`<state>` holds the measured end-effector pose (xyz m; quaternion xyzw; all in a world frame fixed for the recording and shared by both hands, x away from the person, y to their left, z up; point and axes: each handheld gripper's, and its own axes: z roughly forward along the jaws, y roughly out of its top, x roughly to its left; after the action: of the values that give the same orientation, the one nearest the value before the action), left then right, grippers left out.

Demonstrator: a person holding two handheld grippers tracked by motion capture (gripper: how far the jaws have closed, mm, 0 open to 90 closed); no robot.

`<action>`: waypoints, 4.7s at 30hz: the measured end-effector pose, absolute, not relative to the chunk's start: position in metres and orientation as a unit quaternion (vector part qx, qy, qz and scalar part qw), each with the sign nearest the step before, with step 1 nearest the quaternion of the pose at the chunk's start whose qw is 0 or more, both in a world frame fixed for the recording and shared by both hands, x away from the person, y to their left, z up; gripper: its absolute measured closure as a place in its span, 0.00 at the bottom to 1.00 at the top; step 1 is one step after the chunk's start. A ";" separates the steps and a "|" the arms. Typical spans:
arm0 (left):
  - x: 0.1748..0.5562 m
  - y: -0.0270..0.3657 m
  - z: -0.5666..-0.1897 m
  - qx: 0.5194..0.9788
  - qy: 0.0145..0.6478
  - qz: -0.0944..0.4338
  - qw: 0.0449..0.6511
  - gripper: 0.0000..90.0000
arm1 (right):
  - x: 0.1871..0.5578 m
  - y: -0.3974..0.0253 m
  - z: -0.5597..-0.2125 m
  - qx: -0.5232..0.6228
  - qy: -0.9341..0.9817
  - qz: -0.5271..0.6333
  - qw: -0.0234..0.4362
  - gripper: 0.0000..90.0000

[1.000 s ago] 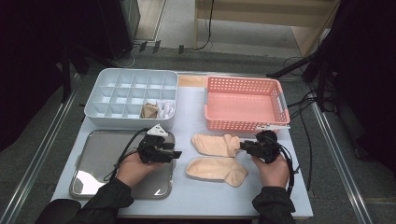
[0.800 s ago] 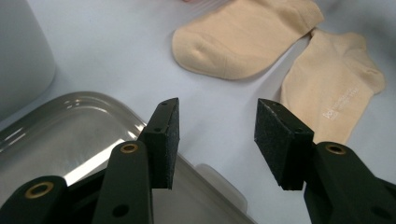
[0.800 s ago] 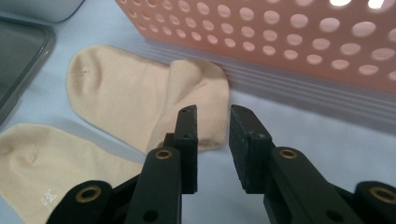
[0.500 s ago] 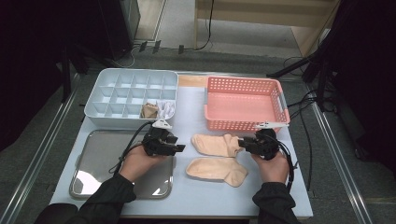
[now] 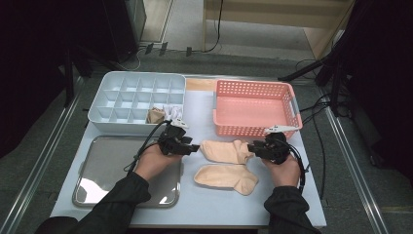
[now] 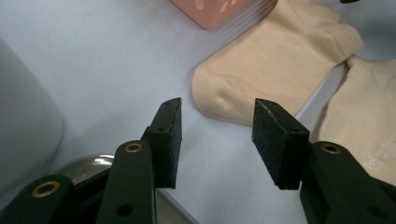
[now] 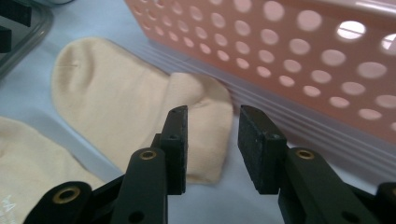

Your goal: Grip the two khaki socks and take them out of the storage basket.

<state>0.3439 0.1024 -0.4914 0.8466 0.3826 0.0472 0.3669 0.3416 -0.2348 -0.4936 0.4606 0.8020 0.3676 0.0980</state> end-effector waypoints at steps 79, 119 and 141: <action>0.341 0.077 -0.485 0.859 0.321 0.040 0.398 0.99 | 0.327 -0.225 -0.477 0.436 0.809 0.375 0.119 0.98; 0.303 0.087 -0.486 0.859 0.300 0.045 0.413 0.98 | 0.278 -0.223 -0.485 0.426 0.822 0.371 0.076 0.98; 0.275 0.088 -0.485 0.862 0.275 0.032 0.425 0.97 | 0.264 -0.237 -0.473 0.447 0.790 0.407 0.100 0.93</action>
<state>0.2753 0.0879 -0.4852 0.8616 0.2754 0.0322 0.4252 0.2644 -0.2375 -0.4727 0.4468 0.7904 0.4069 0.1004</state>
